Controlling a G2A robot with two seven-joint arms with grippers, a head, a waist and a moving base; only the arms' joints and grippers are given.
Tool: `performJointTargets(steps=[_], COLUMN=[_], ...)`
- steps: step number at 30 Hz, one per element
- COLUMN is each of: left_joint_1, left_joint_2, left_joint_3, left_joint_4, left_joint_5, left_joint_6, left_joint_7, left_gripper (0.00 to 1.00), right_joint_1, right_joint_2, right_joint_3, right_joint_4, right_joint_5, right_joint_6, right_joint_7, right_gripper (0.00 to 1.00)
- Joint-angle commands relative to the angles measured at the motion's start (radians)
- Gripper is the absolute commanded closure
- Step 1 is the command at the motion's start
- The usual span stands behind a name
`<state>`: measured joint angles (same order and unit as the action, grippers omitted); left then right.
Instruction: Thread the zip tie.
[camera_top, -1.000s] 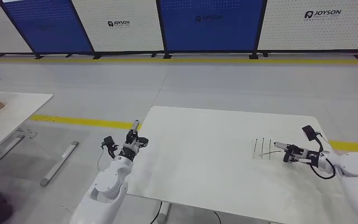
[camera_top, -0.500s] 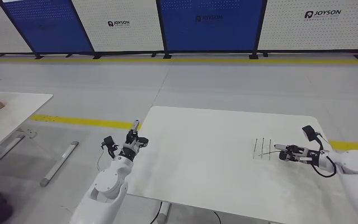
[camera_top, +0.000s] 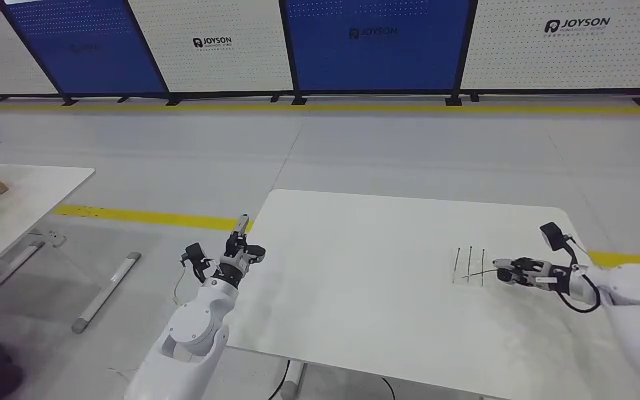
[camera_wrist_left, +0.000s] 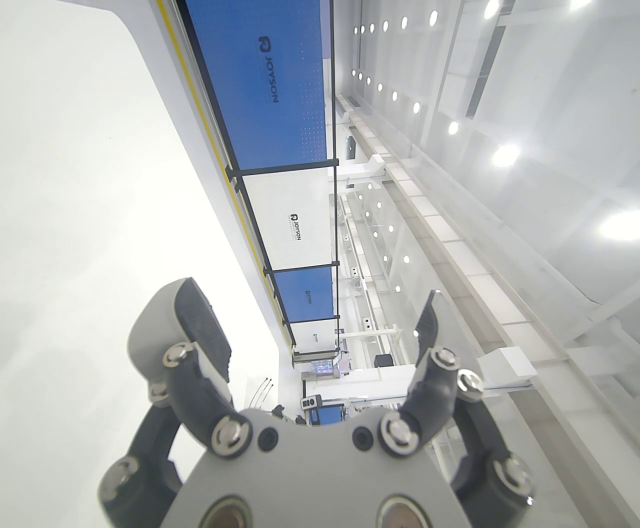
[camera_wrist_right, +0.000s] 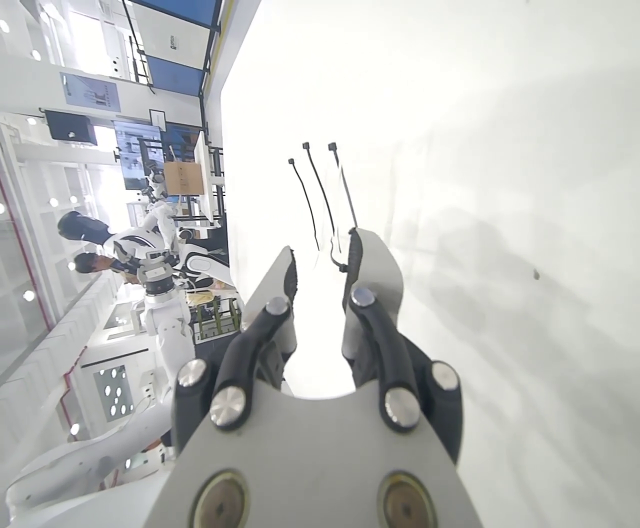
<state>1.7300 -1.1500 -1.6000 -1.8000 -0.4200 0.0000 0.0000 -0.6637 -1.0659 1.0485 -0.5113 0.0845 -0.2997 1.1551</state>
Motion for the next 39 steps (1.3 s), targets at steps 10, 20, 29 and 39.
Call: performJointTargets(steps=[10,20,29,39], left_joint_1=[0.0,0.0,0.0,0.0], left_joint_2=[0.0,0.0,0.0,0.0], left_joint_3=[0.0,0.0,0.0,0.0], left_joint_4=[0.0,0.0,0.0,0.0], left_joint_5=[0.0,0.0,0.0,0.0], left_joint_6=[0.0,0.0,0.0,0.0], left_joint_7=[0.0,0.0,0.0,0.0], left_gripper=[0.0,0.0,0.0,0.0], right_joint_1=[0.024,-0.044,-0.323,-0.366], right_joint_2=[-0.012,0.028,0.11,0.117], right_joint_3=[-0.011,0.071,0.336,0.369], right_joint_4=[0.051,-0.064,-0.48,-0.526], right_joint_5=[0.003,0.065,0.199,0.188], right_joint_6=[-0.023,-0.04,-0.04,-0.04], right_joint_7=[0.016,0.082,0.195,0.23], right_gripper=[1.0,1.0,1.0,1.0])
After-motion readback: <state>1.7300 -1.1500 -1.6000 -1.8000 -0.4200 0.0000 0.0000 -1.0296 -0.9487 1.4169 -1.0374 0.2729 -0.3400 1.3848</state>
